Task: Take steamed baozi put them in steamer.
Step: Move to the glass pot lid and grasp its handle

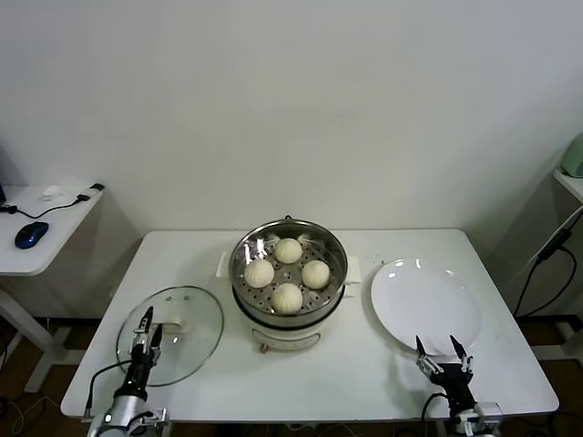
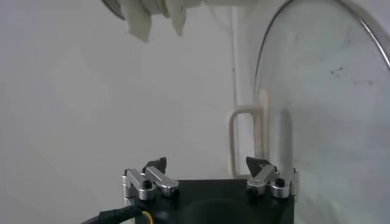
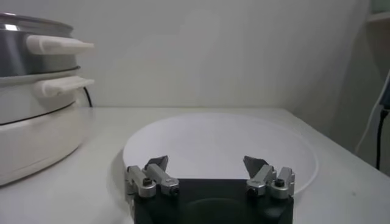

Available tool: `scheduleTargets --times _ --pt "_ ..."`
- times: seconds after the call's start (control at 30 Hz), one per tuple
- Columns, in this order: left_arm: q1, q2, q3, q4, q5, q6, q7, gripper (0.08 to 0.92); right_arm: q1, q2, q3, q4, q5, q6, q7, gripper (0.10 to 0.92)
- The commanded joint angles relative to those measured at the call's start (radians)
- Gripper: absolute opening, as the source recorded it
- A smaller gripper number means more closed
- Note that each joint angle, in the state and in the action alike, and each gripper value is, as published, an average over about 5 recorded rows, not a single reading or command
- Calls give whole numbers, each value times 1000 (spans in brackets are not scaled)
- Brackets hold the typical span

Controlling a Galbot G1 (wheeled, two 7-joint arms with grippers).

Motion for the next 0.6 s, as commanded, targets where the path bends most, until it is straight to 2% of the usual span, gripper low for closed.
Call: scheduleTargets --times 0.03,0.17,0.6 --pt "-39 4 8 38 3 1 16 811 -4 8 1 -1 -16 1 -4 823" --pt "-36 5 13 34 -1 -2 30 724 -4 14 -3 -8 -28 3 -10 823" --pt "-61 -2 20 66 -12 5 39 343 -10 21 -16 -10 -40 4 -9 823"
